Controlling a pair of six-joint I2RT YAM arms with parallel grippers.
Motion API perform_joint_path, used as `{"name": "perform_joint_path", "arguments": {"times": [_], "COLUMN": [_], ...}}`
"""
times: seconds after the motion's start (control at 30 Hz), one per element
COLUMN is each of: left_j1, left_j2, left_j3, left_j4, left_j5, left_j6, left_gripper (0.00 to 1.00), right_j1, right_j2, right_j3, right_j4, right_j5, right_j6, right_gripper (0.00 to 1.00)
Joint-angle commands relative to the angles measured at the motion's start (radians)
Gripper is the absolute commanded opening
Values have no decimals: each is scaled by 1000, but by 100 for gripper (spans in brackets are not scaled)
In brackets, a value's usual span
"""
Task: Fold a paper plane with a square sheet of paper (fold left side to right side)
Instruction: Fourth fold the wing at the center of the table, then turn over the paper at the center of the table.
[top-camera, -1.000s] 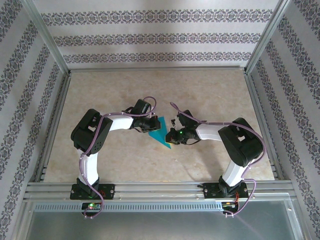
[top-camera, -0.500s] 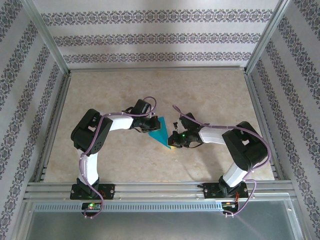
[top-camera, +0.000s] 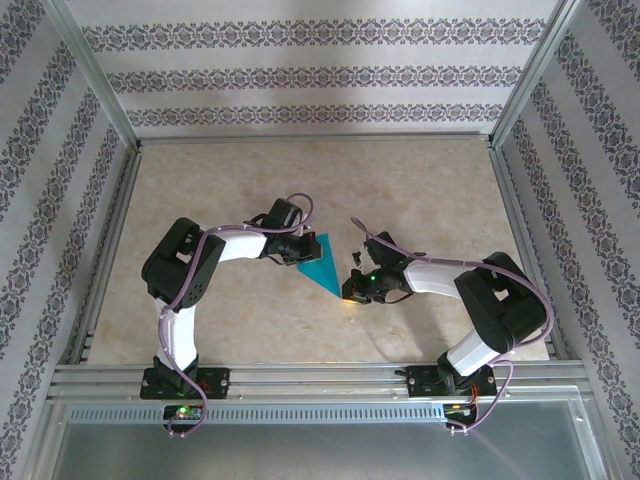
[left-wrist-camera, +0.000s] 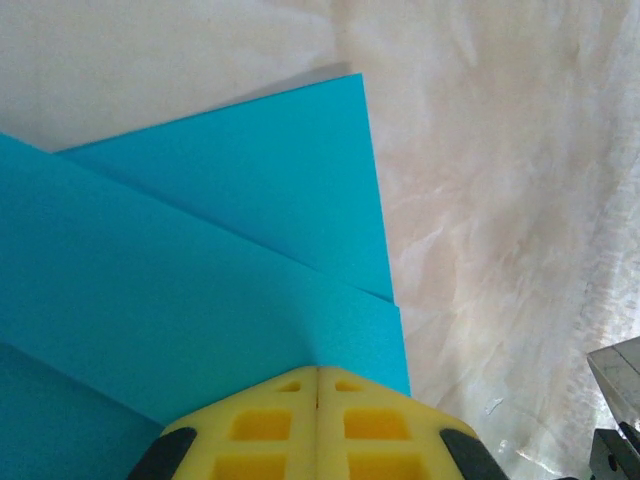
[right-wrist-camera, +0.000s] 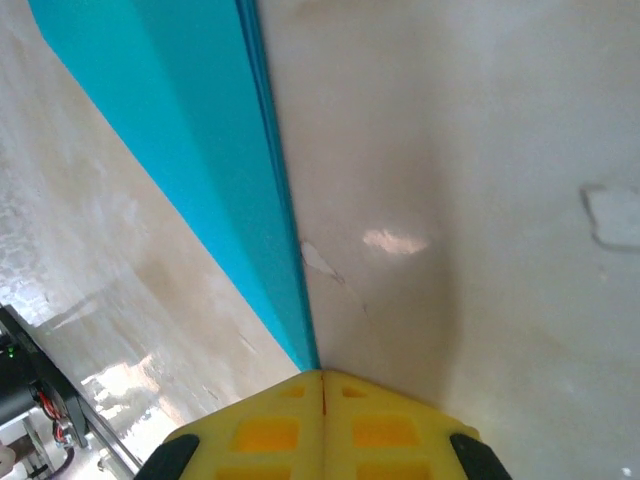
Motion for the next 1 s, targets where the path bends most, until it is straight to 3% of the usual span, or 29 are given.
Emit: {"name": "perform_joint_path", "arguments": {"times": [0.0, 0.13, 0.27, 0.33, 0.43, 0.53, 0.73, 0.97], "left_j1": [26, 25, 20, 20, 21, 27, 35, 38], "left_j2": [34, 8, -42, -82, -155, -247, -461, -655], "left_j3": [-16, -17, -5, -4, -6, -18, -126, -289], "left_j4": [-101, -66, -28, 7, 27, -31, -161, -161], "left_j5": [-108, -67, -17, 15, 22, -44, -244, -331], "left_j6": [28, 12, -15, -37, -43, -12, 62, 23], "left_gripper": [0, 0, 7, 12, 20, 25, 35, 46], "right_j1": [15, -7, -61, -82, -99, -99, -98, -90], "right_j2": [-30, -128, -202, -204, -171, -114, 38, 178], "right_j3": [-30, 4, 44, 68, 104, 149, 228, 297], "right_j4": [-177, -209, -207, -195, -146, -84, 23, 58], "right_j5": [22, 10, -11, -17, -31, -29, -46, -71], "right_j6": [-13, -39, -100, -140, -176, -199, -256, -267], "right_gripper": [0, 0, 14, 26, 36, 42, 44, 42]}}
